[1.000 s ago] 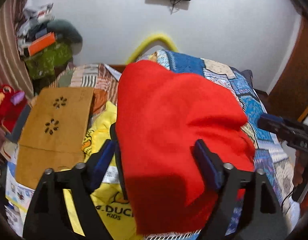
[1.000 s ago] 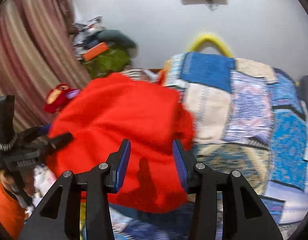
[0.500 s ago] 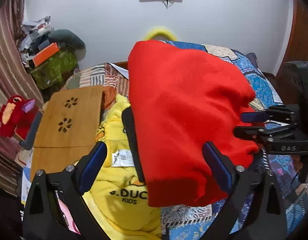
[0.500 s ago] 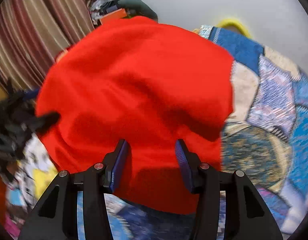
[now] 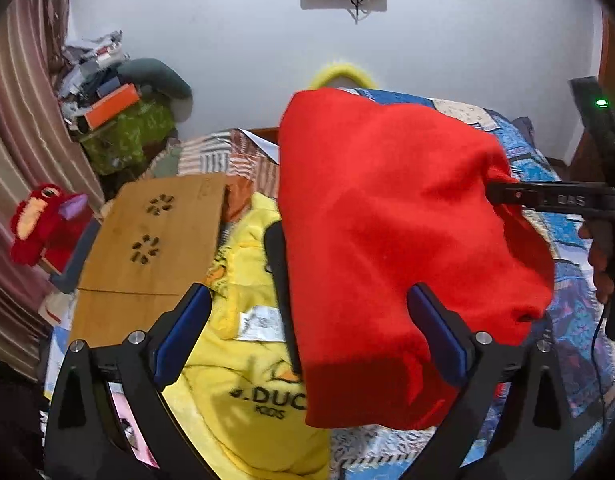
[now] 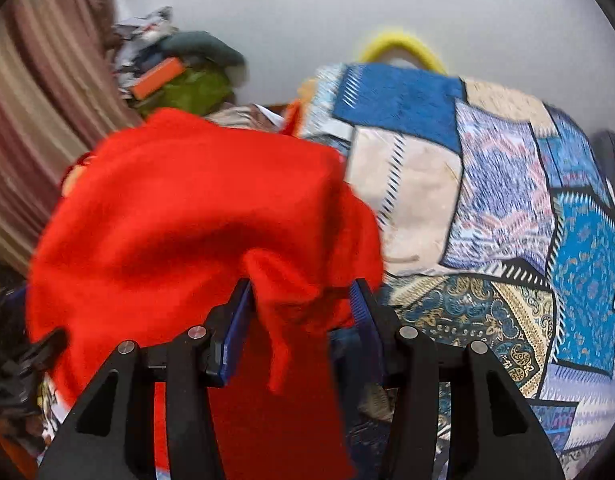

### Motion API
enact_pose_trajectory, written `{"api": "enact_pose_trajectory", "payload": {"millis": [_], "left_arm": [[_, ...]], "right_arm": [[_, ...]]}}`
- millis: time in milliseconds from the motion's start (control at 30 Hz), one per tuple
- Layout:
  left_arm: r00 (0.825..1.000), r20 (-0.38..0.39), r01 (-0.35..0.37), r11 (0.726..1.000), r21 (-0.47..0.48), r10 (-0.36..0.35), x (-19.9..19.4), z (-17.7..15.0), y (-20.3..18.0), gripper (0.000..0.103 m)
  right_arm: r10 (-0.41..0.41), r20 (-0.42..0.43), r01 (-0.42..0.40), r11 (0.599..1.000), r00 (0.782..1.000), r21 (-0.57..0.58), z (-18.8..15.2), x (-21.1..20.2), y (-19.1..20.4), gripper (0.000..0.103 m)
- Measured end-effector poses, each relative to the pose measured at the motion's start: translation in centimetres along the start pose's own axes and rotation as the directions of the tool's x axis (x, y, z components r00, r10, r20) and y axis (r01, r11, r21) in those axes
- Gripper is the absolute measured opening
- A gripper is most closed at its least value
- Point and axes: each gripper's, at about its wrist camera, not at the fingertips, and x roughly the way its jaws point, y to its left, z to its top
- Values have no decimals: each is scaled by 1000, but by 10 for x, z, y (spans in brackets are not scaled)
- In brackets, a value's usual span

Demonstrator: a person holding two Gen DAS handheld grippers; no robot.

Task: Fold large clothes
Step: 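Lower the red jacket bundle onto the folded jeans with both tools, release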

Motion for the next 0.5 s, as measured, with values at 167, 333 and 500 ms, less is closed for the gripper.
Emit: {"api": "enact_pose_trajectory", "payload": {"millis": [167, 333, 500], "left_arm": [[1000, -11, 17, 999, -38, -18, 6, 3, 4, 103], [999, -22, 36, 998, -58, -37, 6, 6, 7, 103], [997, -24, 70, 990, -120, -73, -6, 6, 12, 103]], "right_arm": [[2, 2, -2, 995, 1000, 102, -5, -5, -25, 57], [62, 23, -63, 997, 998, 45, -19, -38, -7, 59], [101, 75, -93, 991, 992, -101, -42, -74, 29, 59]]}}
